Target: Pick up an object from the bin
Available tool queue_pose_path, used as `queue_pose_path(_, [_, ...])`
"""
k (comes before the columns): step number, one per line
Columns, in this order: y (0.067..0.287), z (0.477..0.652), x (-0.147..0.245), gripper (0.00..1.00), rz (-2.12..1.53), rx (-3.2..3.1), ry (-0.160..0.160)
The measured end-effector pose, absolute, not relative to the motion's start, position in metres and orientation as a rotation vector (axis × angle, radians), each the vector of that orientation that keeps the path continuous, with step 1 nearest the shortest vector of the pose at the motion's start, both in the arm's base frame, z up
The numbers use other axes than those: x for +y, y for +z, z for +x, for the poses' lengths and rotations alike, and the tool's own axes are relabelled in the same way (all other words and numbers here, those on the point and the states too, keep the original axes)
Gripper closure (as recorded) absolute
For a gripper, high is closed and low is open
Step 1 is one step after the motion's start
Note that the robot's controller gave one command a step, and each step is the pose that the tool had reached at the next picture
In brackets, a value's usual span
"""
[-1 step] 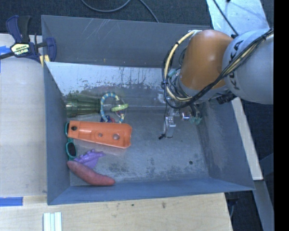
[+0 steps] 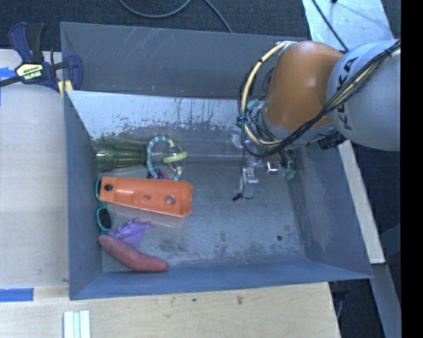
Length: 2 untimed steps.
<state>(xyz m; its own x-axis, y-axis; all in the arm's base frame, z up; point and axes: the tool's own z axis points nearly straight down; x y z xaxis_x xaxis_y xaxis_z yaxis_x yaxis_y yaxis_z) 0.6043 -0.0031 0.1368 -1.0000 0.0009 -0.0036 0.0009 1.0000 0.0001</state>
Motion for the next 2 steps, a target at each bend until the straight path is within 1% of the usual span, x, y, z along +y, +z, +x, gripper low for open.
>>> queue_pose_path(1, [0.104, 0.604, 0.041, 0.0, -0.127, 3.136, -0.001])
queue_pose_path(2, [0.104, 0.59, 0.064, 0.0, -0.238, 3.136, 0.002])
